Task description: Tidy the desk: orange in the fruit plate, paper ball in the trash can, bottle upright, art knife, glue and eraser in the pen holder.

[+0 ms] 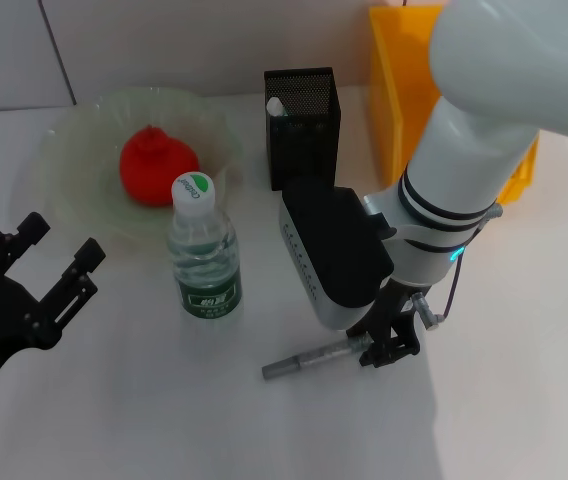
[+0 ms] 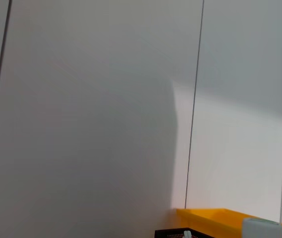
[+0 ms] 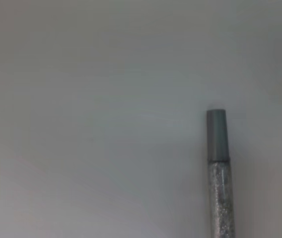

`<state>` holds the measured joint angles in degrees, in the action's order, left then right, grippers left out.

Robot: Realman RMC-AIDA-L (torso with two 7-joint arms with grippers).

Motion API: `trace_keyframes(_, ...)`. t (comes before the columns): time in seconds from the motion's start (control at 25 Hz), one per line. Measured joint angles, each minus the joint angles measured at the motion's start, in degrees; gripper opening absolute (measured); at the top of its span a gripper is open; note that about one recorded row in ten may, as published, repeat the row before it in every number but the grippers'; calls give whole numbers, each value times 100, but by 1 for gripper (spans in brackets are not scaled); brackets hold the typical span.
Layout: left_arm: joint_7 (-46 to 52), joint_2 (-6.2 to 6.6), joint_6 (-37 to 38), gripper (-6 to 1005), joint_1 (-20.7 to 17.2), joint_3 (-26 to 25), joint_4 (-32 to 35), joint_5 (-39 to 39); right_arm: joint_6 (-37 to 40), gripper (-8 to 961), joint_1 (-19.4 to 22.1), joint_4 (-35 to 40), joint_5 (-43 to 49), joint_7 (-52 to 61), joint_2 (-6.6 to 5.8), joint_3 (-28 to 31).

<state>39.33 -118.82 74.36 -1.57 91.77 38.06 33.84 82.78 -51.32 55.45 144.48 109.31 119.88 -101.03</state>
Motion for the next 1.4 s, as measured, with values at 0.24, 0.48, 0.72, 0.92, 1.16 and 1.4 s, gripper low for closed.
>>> trace_keyframes(0.24,4,2,0,693,22,0,0,0,-9,299,-1,0,0,-18,-1,19)
trace_keyframes(0.48,3,0,-19,693,49,-1,0,0,-16,202,-1,-28,0,-36,-17,40)
trace_keyframes(0.72,-2,7,-18,694,143,-2,-98,0,98,146,-3,2,0,-48,-37,174)
trace_keyframes(0.92,-4,9,-9,693,159,-1,-98,0,431,140,-25,72,0,-81,-52,602)
trace_keyframes(1.16,-5,16,10,694,164,-1,-97,0,1159,136,25,485,161,-110,-72,1443)
trace_keyframes(1.4,-5,25,87,694,166,-1,-81,0,2305,133,204,1197,480,-87,-123,3293)
